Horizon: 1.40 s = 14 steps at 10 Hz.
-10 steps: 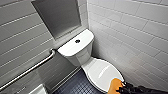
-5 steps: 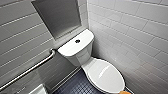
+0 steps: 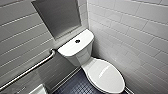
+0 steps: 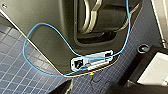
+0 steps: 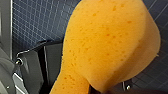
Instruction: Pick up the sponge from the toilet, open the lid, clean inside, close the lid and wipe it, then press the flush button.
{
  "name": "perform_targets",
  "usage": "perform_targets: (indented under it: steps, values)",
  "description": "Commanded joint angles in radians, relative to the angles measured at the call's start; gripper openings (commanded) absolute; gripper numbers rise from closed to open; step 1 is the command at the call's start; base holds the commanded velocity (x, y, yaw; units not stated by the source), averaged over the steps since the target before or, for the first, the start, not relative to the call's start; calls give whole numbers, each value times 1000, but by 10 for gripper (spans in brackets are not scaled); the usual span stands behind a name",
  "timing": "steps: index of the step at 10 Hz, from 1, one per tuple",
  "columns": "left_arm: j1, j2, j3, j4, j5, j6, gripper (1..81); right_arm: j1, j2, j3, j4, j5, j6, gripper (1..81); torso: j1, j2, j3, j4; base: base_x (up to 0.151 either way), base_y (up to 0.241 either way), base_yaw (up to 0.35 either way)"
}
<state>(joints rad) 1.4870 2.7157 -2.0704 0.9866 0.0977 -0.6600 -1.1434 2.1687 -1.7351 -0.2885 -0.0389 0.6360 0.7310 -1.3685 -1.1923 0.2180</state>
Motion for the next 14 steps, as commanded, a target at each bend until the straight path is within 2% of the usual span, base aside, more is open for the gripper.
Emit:
perform_targets:
  steps: [1, 2, 3, 5, 6, 7, 9, 14]
  values:
    - [-52, -138, 200, -11, 11, -13, 811, -230, 16, 22, -20, 189, -16, 10, 0, 0, 0, 0, 0, 0, 0]
    - [-76, -148, 222, -13, 14, -15, 811, -275, 50, 5, -33, 192, -25, 10, 0, 0, 0, 0, 0, 0, 0]
    - [-103, -148, 233, -20, 16, -18, 811, -318, 102, -16, -56, 208, -33, 10, -64, 100, 0, 0, 0, 0, 0]
    - [-173, -139, 254, -68, 20, -18, 811, -388, 170, -81, -70, 290, -38, 10, -71, 110, 0, 0, 0, 0, 0]
    - [-193, -132, 254, -82, 22, -18, 811, -408, 180, -84, -80, 292, -38, 10, -87, 134, 0, 0, 0, 0, 0]
    - [-196, -126, 251, -97, 28, -18, 811, -424, 199, -104, -83, 294, -38, 10, -108, 168, 70, 0, 0, 0, 0]
    - [-178, -97, 219, -97, 51, -18, 811, -447, 252, -179, -84, 295, -38, 10, -148, 230, 82, 0, 0, 0, 0]
    - [-119, 26, 3, -91, 53, -16, 811, -471, 346, -285, -87, 295, -59, 10, -264, 406, 176, 0, 0, 0, 0]
